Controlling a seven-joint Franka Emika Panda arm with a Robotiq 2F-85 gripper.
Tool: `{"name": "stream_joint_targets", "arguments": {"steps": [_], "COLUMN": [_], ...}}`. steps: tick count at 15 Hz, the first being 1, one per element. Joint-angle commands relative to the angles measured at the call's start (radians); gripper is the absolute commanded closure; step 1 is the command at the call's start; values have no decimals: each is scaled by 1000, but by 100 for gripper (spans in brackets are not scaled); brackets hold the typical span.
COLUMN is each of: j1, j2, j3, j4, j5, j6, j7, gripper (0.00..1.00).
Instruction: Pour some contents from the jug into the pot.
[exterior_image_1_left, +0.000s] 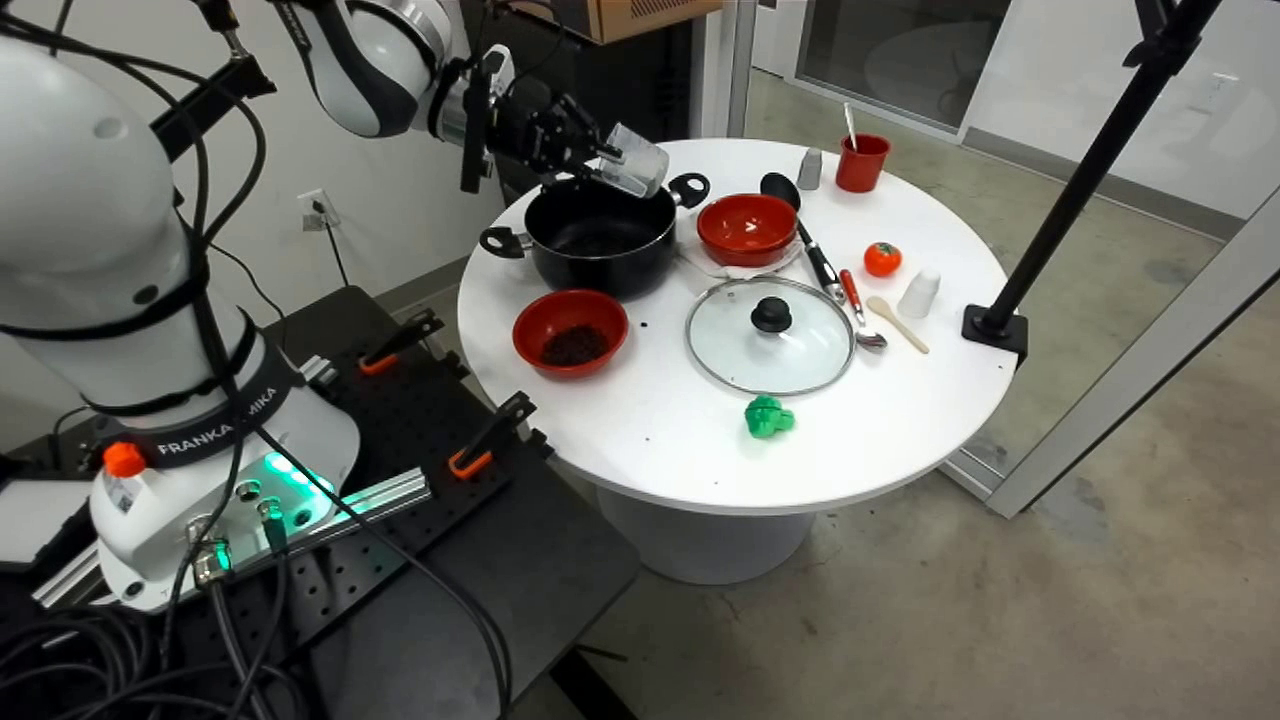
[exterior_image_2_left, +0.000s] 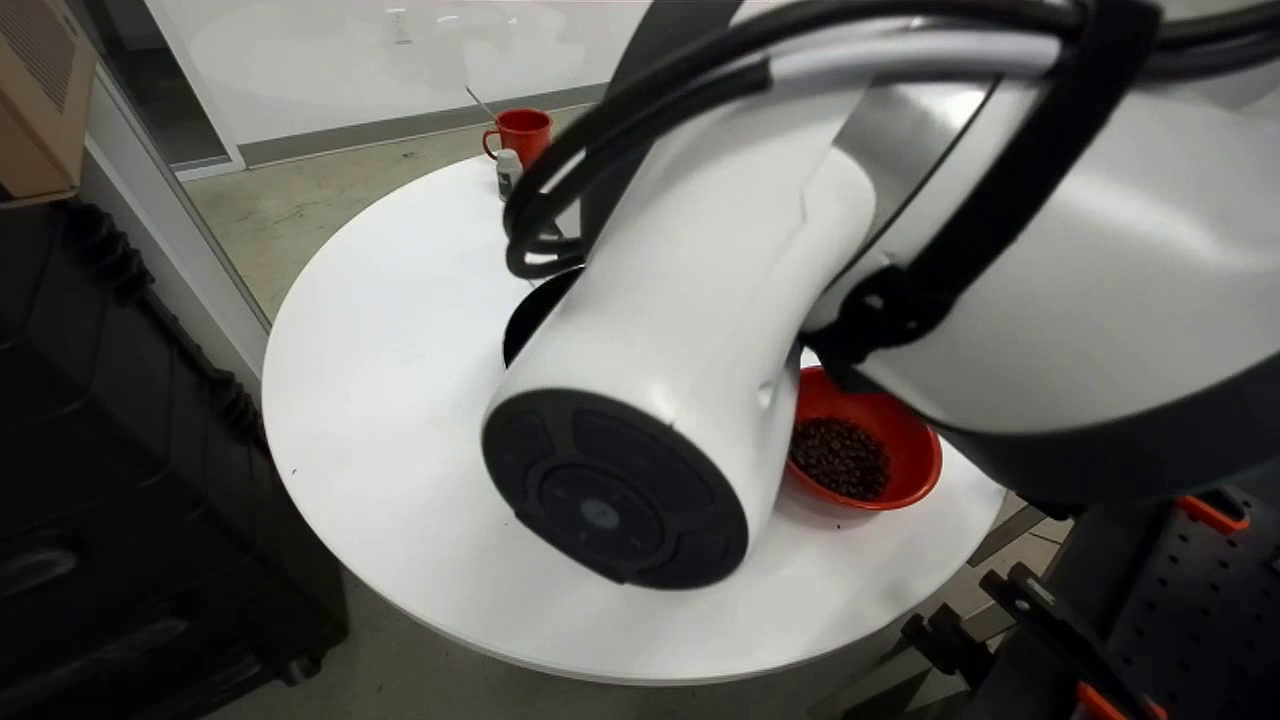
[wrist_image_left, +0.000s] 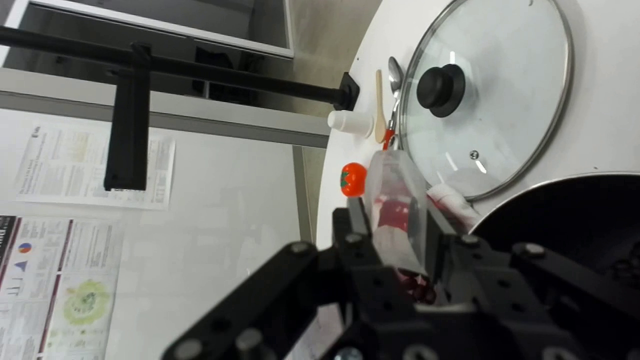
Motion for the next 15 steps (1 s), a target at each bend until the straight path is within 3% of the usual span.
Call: {"name": "stream_joint_targets", "arguments": {"steps": [1,7,15], "j1": [19,28,26], "j2": [49,100,163], "j3": [8,29,45], "j4": [21,9,20], "j5": [-94,-241,-291], "j6": [-125,-293,-476], "j7": [60,160,193], "gripper": [93,93,93]}}
